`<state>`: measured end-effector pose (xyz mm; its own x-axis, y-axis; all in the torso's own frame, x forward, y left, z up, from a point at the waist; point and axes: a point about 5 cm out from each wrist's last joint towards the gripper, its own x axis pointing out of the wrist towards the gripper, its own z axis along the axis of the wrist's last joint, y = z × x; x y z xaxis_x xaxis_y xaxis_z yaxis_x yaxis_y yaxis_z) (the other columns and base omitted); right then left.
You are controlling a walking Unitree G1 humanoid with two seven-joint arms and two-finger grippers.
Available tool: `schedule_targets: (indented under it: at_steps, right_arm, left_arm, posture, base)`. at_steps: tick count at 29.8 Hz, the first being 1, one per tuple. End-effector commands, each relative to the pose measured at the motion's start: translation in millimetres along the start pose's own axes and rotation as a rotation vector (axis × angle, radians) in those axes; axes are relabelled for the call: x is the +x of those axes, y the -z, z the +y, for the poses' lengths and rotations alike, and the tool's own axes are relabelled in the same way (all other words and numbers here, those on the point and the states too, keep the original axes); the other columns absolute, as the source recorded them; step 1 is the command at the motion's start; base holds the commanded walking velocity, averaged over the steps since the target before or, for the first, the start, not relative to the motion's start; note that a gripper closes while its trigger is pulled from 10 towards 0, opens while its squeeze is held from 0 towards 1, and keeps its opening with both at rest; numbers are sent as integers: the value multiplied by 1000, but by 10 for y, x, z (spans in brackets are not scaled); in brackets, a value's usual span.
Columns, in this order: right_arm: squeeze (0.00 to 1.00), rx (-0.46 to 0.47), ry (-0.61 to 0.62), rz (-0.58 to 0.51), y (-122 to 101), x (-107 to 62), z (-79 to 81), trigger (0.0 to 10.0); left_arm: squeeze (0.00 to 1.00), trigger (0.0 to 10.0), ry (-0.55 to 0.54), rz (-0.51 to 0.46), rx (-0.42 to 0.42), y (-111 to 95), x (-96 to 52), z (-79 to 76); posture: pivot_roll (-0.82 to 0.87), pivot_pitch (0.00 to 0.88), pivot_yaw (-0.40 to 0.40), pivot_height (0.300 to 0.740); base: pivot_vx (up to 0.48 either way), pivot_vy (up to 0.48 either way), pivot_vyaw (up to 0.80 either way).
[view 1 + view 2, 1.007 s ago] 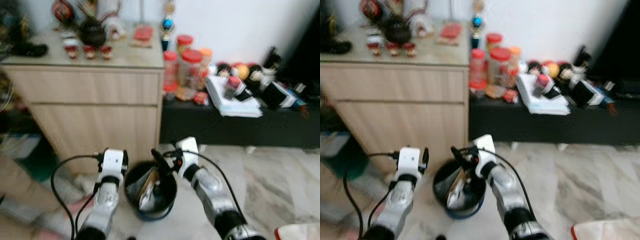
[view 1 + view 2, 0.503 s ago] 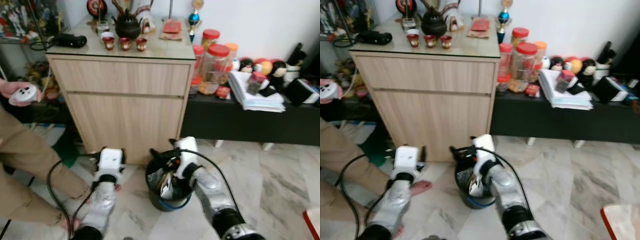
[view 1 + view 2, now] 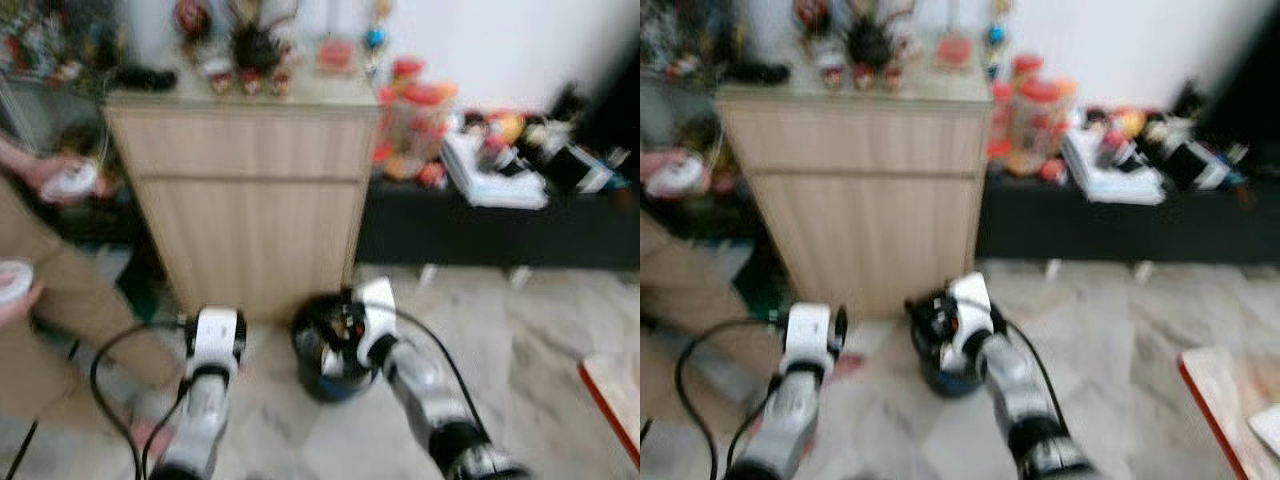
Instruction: Picking trash to rubbish bin
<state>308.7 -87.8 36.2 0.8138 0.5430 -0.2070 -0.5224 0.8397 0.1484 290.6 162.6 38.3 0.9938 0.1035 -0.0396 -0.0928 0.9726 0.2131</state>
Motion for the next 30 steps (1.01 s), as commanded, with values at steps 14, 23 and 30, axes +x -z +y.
schedule_targets:
  at_steps: [14,23,30]
  right_arm:
    - [0,180,404,297,766,-668,-494,10000]
    - [0,207,511,467,1142,-1046,-508,10000]
    - [0,232,555,584,1374,-1272,-436,10000]
  left_arm:
    - [0,10000,-1,254,73,526,-252,135]
    - [0,10000,24,428,76,813,-467,123]
    - [0,10000,31,581,95,1038,-680,180]
  posture:
    - [22,68,-52,740]
    - [24,61,-40,740]
    - [25,49,-23,740]
  base:
    - [0,0,-398]
    - [0,0,-787]
    - [0,0,-785]
